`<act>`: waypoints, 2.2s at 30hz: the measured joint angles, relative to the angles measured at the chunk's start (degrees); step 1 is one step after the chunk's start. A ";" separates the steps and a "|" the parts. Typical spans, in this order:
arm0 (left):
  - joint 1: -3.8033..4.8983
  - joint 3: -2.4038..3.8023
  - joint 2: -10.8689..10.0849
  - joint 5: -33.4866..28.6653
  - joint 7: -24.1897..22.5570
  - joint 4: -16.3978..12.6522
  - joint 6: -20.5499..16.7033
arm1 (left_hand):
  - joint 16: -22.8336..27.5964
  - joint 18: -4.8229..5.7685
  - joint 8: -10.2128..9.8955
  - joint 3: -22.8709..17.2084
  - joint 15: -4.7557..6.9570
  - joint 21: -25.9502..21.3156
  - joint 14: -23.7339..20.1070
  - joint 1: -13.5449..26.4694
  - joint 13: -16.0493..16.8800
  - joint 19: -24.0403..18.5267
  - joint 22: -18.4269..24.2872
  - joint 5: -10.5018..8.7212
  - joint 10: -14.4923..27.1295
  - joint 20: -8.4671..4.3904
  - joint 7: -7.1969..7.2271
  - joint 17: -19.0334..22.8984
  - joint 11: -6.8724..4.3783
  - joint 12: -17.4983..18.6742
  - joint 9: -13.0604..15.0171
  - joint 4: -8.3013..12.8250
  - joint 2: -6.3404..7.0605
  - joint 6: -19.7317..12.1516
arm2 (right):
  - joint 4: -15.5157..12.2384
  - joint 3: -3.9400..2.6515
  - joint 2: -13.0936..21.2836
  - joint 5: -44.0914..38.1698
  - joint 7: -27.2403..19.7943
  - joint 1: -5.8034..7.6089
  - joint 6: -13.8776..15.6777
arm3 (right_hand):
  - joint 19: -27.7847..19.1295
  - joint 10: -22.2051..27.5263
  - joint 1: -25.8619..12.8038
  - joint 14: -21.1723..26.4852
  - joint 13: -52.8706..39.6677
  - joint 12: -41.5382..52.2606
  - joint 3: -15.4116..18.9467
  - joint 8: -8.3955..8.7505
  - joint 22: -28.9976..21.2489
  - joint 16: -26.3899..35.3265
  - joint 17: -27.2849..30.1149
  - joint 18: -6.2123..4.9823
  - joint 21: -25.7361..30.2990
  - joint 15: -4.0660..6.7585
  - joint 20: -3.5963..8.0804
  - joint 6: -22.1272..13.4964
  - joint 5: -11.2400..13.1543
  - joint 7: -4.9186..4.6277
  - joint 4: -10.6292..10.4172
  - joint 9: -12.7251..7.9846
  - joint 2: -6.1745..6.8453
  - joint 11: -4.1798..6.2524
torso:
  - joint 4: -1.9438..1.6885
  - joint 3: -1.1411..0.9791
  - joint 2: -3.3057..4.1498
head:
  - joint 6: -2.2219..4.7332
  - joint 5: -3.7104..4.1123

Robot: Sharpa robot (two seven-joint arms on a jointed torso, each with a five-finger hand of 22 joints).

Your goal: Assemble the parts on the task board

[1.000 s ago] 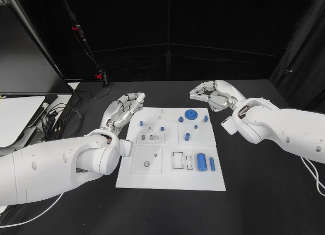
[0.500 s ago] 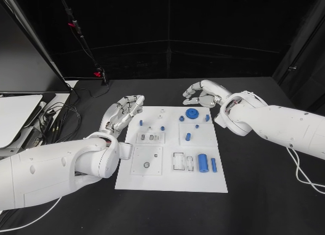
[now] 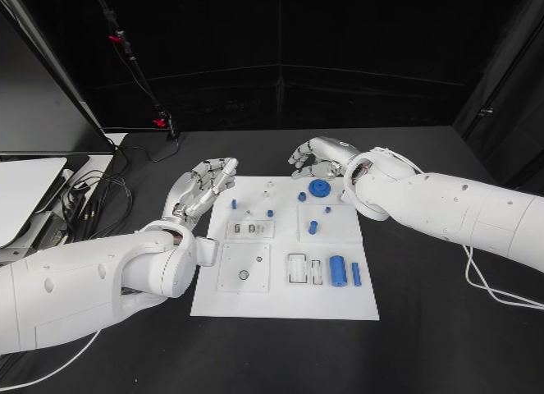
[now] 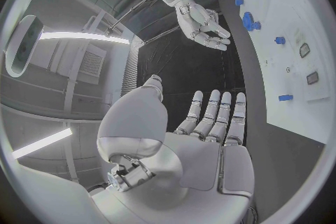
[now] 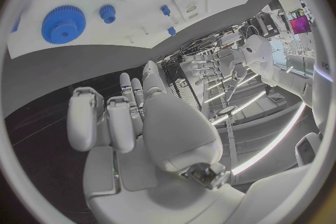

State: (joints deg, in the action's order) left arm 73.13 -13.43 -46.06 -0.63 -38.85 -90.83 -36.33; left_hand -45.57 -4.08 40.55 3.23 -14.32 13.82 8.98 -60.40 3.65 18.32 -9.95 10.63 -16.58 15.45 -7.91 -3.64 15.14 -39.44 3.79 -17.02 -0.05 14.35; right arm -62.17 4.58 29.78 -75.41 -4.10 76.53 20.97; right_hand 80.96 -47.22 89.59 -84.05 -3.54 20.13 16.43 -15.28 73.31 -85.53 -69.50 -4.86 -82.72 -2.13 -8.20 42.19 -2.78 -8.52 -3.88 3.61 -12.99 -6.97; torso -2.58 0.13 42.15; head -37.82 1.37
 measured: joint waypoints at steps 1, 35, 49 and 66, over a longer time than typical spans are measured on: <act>0.00 0.00 0.00 0.00 0.00 0.00 0.00 | 0.00 0.00 0.00 0.00 0.00 0.00 0.00 0.00 0.00 0.00 0.02 0.00 0.00 0.00 0.00 0.00 0.00 0.00 0.00 0.00 0.00 0.00 | 0.31 0.00 -0.25 -0.49 0.38 -0.08 -0.43 | -0.12 -0.19 0.00 0.00 0.00 -0.22 0.00 0.18 -0.08 0.00 0.11 0.00 0.00 0.00 -0.12 0.00 0.00 0.00 0.00 0.00 0.00 -0.19 | 0.00 0.02 -0.02 | -0.01 -0.12; 0.02 0.00 0.06 0.00 0.00 0.45 -0.04 | 0.00 -0.77 0.00 0.16 0.00 0.00 0.00 0.13 0.00 -0.41 0.22 0.00 0.00 0.41 0.00 0.00 0.00 0.23 0.00 0.16 -0.73 0.00 | 6.45 0.00 -5.18 -10.03 6.71 -2.47 -11.04 | -0.63 -0.39 1.05 0.00 -0.01 -2.67 0.37 1.75 -0.60 0.00 1.20 -0.01 0.01 -0.01 0.21 0.20 0.00 -0.60 -0.38 0.08 -0.15 0.01 | 0.03 0.10 -0.31 | -1.07 -0.27; 0.02 0.00 0.11 0.00 0.00 0.53 -0.03 | 0.00 -0.76 0.00 0.16 0.00 0.00 0.00 0.13 0.00 -0.41 0.22 0.00 0.01 0.41 0.00 0.00 -0.01 0.23 0.00 0.16 -0.73 0.00 | 8.48 -0.01 -6.90 -13.05 7.91 -2.95 -12.33 | -1.04 -0.17 1.58 0.01 -0.01 -3.34 0.19 2.35 -0.95 0.33 2.04 -0.01 0.01 0.41 0.62 0.70 0.00 -0.26 -0.55 0.12 -0.22 0.23 | -0.05 0.10 -0.37 | -1.19 -0.47; 0.02 0.00 0.13 0.00 0.00 0.58 -0.02 | 0.00 -0.77 0.00 0.16 0.00 0.00 0.00 -0.18 0.00 -0.57 0.27 0.00 0.01 0.26 0.00 0.00 -0.01 0.23 0.00 0.16 -1.03 0.00 | 9.39 -0.02 -7.34 -14.36 9.72 -3.18 -12.79 | -1.03 -0.29 1.88 0.22 -0.05 -3.56 0.04 2.65 -1.21 0.54 2.30 -0.01 0.24 0.61 0.61 1.40 0.00 0.06 -0.70 0.11 -0.53 0.35 | -0.08 0.13 -0.43 | -1.41 -0.26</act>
State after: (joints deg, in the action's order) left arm 73.15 -13.43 -45.93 -0.63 -38.85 -90.25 -36.34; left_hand -45.57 -4.85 40.55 3.39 -14.32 13.82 8.98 -60.58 3.65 17.76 -9.68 10.63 -16.57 15.71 -7.91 -3.64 15.13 -39.21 3.79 -16.86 -1.09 14.35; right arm -52.78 4.56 22.44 -89.77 5.62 73.35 8.18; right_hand 79.93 -47.51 91.47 -83.83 -3.59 16.57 16.47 -12.63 72.10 -84.99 -67.20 -4.88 -82.48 -1.52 -7.59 43.60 -2.77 -8.45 -4.58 3.72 -13.52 -6.62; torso -2.66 0.25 41.72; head -39.23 1.10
